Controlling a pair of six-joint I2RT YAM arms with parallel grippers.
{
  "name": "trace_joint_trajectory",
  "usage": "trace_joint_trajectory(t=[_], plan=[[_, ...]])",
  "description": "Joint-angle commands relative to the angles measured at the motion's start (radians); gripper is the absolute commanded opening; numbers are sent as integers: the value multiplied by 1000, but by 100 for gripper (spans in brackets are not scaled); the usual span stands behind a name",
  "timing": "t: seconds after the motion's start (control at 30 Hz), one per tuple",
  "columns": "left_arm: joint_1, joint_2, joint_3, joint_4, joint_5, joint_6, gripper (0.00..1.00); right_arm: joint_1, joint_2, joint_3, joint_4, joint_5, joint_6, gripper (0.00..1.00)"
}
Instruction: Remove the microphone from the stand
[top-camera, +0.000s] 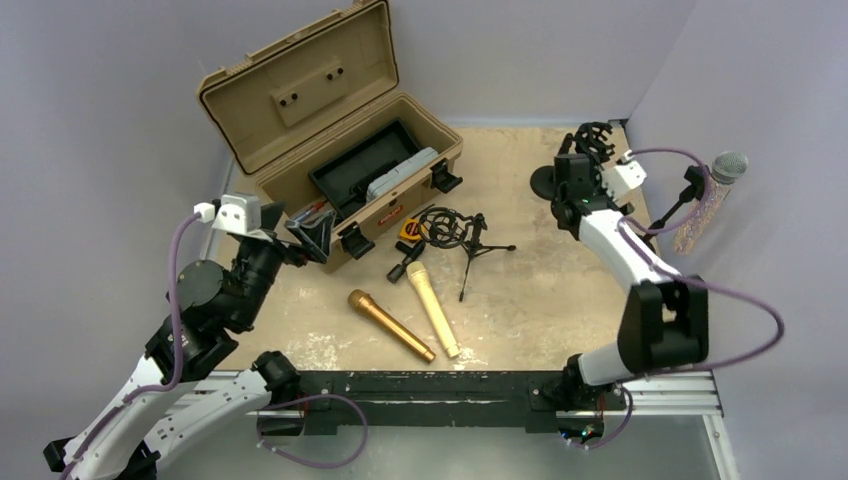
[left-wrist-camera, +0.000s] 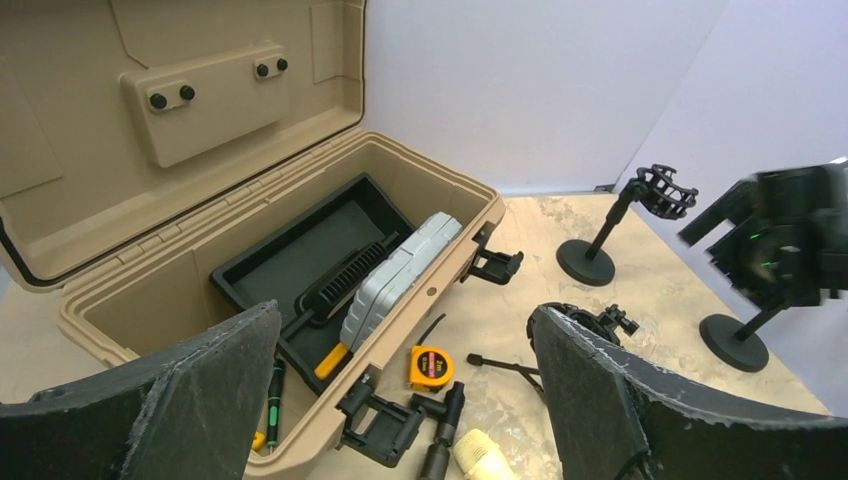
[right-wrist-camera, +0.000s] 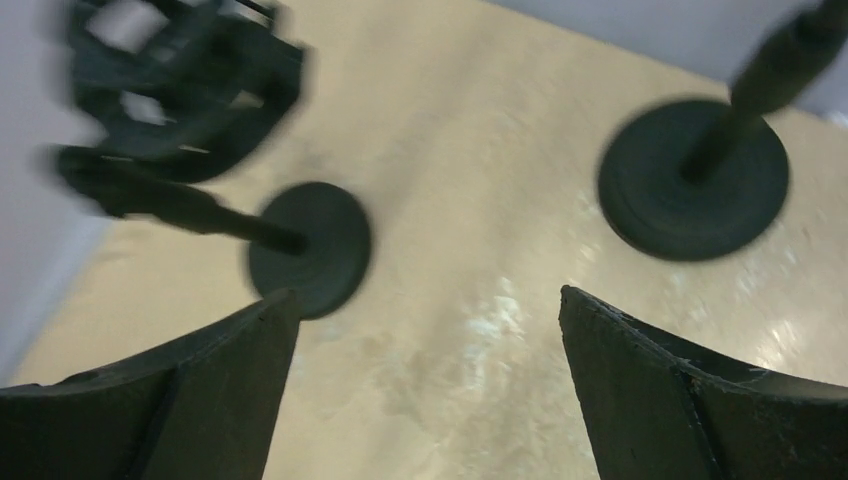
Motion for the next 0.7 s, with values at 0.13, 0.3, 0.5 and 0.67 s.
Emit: trace_joint_trajectory(t=[0.13, 0.3, 0.5, 0.67], plan=[[-21, 25, 24, 11, 3, -13, 93, -16, 266, 53, -405, 241, 638, 99], [-30, 50, 18, 15, -9, -7, 93, -29, 260, 50, -406, 296, 651, 99], [-32, 63, 17, 16, 3, -12, 93, -75, 161, 52, -404, 417, 618, 99], [-32, 67, 14, 20, 10, -14, 93, -82, 76, 66, -402, 528, 566, 99]])
